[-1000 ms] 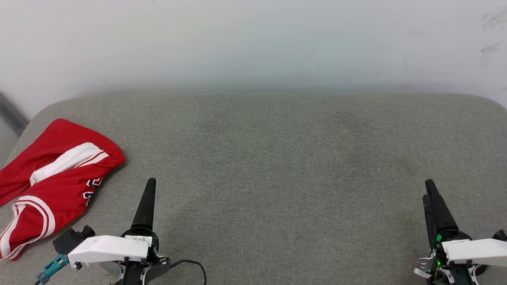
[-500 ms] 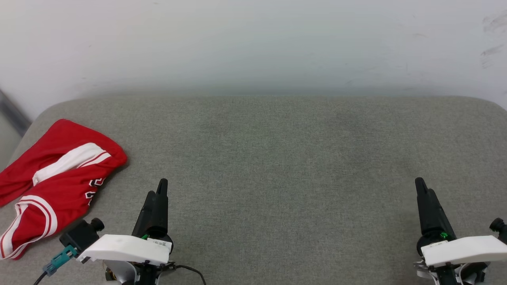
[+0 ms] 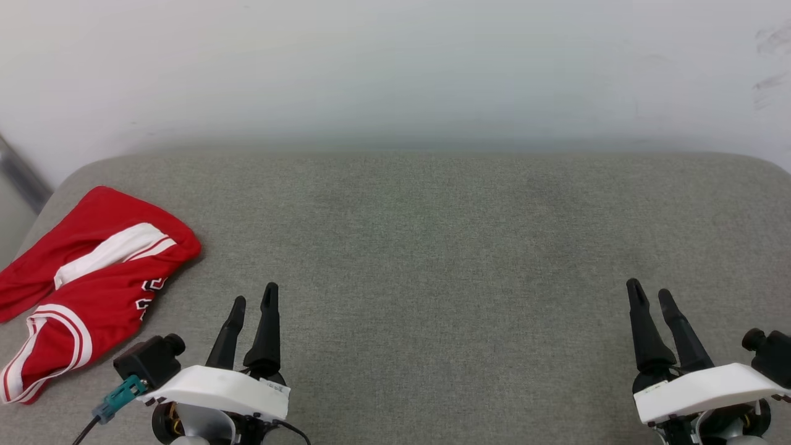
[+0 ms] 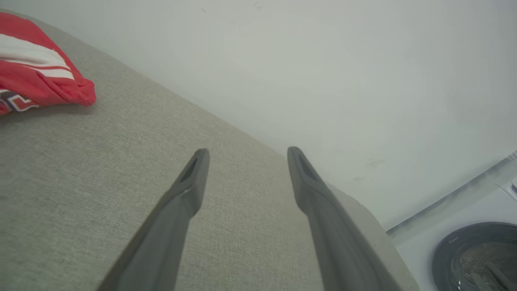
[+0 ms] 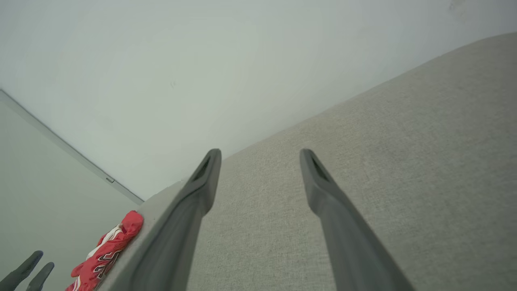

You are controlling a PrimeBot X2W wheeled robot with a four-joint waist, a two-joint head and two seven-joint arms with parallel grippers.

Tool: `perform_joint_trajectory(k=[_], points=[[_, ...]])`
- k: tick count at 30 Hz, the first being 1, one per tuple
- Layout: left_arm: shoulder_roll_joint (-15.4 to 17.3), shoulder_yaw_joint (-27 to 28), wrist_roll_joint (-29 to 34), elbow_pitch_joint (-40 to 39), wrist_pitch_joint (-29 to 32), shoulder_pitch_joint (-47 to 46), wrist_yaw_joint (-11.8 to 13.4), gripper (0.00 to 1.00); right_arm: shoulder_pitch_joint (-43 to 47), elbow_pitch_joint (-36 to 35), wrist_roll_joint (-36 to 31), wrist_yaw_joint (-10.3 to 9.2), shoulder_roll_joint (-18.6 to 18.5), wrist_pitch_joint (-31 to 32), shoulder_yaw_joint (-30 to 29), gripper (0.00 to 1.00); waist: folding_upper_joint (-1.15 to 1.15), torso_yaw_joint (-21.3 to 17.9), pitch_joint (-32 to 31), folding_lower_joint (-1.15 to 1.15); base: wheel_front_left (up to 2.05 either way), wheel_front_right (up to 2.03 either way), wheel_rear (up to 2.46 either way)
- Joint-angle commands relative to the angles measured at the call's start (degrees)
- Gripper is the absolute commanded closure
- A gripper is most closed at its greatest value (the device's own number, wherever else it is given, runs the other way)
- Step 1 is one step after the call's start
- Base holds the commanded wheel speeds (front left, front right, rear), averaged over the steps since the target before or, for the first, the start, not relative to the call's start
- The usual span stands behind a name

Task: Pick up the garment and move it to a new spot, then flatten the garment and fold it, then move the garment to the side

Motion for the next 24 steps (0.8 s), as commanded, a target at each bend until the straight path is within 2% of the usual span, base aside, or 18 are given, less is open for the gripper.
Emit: perform_joint_trajectory(k=[1,10,24], points=[[0.1,-0.2,2.7,-0.6,-0.6,0.0,0.4,0.00,-0.3,-1.1,-2.8,0.01,-0.5,0.0,0.1,0.00,0.00,0.0,0.0,0.00,0.00,0.00,0.00],[0.5,-1.4,10.6,-0.1,-2.2,0.1,1.2,0.00,0.0,-1.9,-10.4,0.01,-0.4,0.4,-0.2,0.00,0.00,0.2,-0.2,0.00,0.00,0.00,0.00],[1.2,-3.1,19.1,0.4,-4.0,0.1,2.7,0.00,0.8,-3.3,-19.5,0.01,0.1,1.4,-1.1,0.00,0.00,0.5,-0.4,0.00,0.00,0.00,0.00]])
